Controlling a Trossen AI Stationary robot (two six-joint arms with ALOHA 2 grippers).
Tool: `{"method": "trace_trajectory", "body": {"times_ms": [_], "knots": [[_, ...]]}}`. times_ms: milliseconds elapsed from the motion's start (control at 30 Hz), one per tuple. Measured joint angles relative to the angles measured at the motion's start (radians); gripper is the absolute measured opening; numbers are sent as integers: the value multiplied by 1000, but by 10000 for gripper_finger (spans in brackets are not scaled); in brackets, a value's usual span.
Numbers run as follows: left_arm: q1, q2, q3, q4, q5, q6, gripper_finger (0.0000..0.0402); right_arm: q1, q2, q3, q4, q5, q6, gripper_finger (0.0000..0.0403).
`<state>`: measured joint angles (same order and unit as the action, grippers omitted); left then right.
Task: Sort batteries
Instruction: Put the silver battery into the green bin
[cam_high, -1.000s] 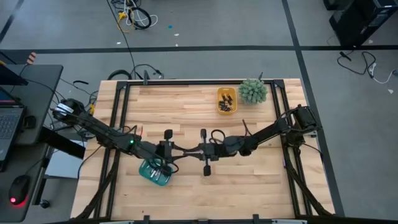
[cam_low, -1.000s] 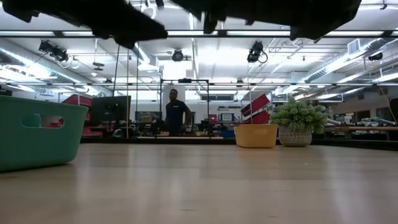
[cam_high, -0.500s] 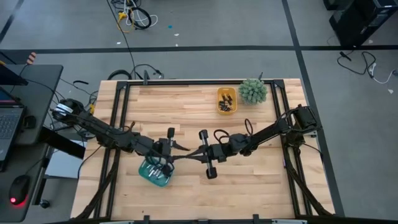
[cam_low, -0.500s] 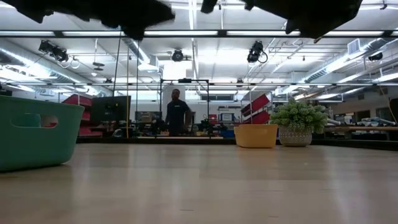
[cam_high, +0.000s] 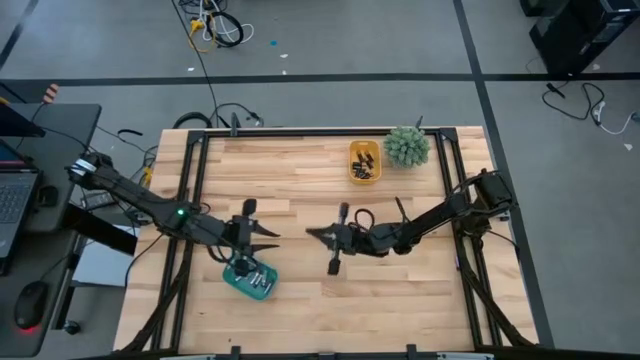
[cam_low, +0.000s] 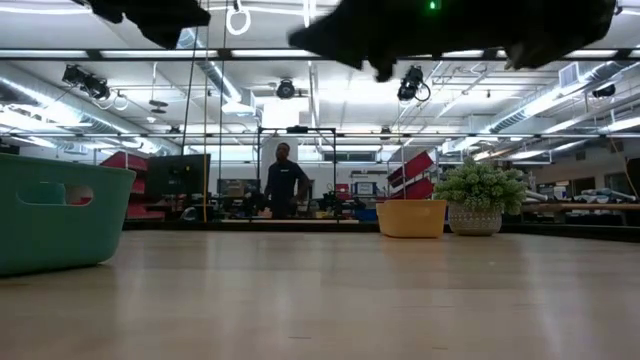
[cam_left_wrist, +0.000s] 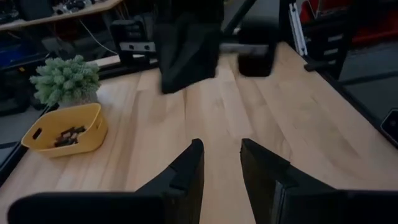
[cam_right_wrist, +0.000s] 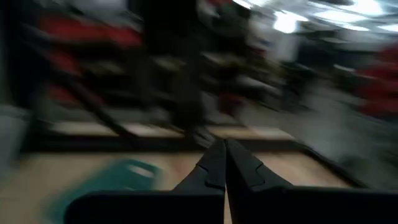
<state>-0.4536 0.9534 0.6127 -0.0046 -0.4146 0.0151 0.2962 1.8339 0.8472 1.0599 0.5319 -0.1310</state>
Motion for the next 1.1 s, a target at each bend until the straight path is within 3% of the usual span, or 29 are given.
{"method": "trace_trajectory", "body": {"times_ms": [100,200,333,500,633,767,1100], "knots": [[-6,-42,0,-16,-1,0,104,17,-96,4,-315,246,55,0],[-7,-68,-1,-40,-6,4,104,6,-220,68,-879,289,363,0],[-7,-82,0,-58,-91,37,104,-38,-320,175,-1581,128,859,0],[-6,-82,-1,-76,-201,97,104,-66,-372,196,-2121,-204,1256,0],[-6,-84,-1,-105,-245,114,104,-47,-361,163,-2342,-457,1439,0],[-6,-84,-1,-149,-294,127,104,28,-354,92,-2329,-646,1578,0],[-6,-84,-1,-205,-358,138,104,221,-348,4,-2294,-718,1936,0]]}}
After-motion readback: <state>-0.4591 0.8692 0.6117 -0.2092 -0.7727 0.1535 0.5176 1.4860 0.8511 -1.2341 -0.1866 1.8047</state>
